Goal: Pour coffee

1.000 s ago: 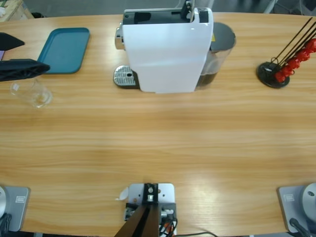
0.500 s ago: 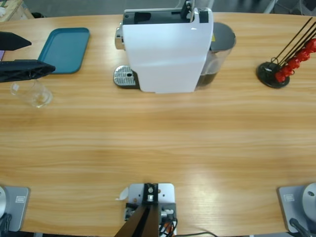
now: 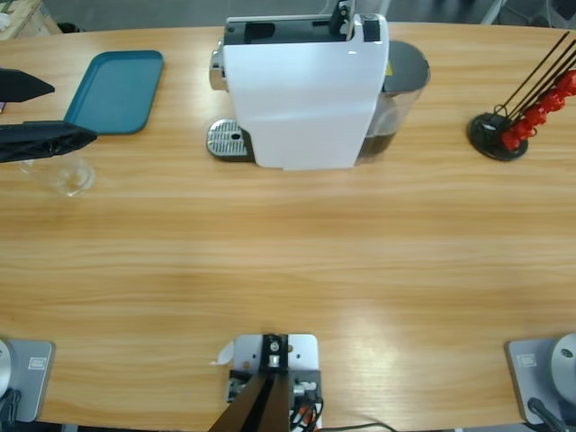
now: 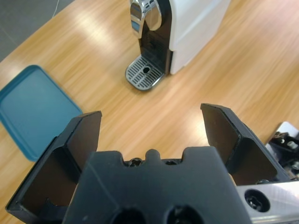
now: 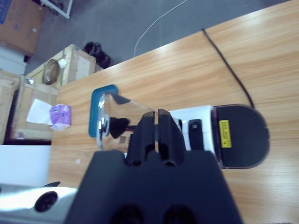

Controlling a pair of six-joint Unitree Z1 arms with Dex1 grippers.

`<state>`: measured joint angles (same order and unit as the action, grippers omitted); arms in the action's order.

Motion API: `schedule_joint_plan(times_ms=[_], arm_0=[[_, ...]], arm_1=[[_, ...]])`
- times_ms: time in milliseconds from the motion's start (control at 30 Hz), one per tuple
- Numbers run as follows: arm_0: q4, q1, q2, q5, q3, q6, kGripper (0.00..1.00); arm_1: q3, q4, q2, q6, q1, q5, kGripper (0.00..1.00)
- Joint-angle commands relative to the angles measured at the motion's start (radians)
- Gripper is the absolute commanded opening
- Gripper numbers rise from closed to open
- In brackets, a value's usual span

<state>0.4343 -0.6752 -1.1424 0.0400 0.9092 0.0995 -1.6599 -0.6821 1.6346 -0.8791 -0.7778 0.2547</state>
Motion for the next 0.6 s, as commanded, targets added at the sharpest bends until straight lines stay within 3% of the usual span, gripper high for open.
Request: schedule_joint_plan(times_ms=[33,600], arm_0=[[-0.009,0.011,0.035,0.016,-0.052,0.009,0.927],[-0.011,0.012,0.046,0.015,-0.069,0.009,0.927]], arm_1=[[-0.018,0.052,0.074,-0.047,0.009,-0.059,0.000],[-0.056,0.124,0.162,-0.136,-0.035,-0.191,0.000]])
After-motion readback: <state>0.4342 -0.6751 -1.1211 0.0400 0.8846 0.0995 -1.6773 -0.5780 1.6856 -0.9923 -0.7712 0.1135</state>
